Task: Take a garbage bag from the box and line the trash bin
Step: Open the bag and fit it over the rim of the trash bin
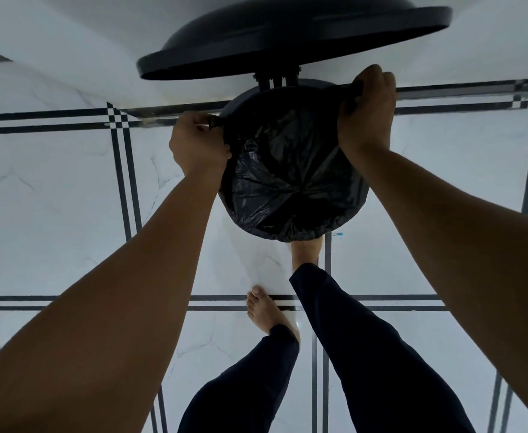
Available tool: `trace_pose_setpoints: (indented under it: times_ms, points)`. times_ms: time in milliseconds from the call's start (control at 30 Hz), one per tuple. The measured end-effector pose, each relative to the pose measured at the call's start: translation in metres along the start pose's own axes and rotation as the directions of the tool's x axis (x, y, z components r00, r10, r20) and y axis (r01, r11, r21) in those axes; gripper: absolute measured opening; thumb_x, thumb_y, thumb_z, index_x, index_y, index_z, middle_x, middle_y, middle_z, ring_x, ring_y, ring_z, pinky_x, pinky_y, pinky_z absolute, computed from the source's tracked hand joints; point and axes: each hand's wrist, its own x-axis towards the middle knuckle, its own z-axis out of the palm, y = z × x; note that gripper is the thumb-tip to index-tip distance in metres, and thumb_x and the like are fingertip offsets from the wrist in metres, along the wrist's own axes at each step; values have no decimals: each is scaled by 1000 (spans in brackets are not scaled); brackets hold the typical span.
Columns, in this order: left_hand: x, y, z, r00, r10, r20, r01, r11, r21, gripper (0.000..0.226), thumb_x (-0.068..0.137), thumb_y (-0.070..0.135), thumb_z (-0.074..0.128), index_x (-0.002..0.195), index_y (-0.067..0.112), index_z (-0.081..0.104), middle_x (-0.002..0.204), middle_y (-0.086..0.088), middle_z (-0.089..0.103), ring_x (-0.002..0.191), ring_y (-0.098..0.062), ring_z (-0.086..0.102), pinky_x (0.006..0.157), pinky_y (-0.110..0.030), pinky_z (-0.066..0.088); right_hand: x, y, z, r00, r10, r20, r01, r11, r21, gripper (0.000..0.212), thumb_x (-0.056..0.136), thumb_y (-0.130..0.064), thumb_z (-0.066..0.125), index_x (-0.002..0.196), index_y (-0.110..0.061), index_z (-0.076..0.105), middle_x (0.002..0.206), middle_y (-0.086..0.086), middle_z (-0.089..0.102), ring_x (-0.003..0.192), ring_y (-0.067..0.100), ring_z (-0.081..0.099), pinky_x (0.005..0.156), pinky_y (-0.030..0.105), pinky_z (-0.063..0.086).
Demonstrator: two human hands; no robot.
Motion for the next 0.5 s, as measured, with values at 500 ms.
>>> trace_pose_setpoints:
  times_ms: [500]
  points:
    - [31, 2, 15, 976, 189, -109, -170, 972, 164, 13, 90, 10, 57, 93, 23, 62, 74, 21, 52, 78, -4, 53, 66, -16, 37, 30, 0, 17, 985, 160, 61, -161, 987, 7, 11, 92, -20, 49, 98, -11, 52, 100, 3, 52, 87, 15, 50, 64, 22, 34]
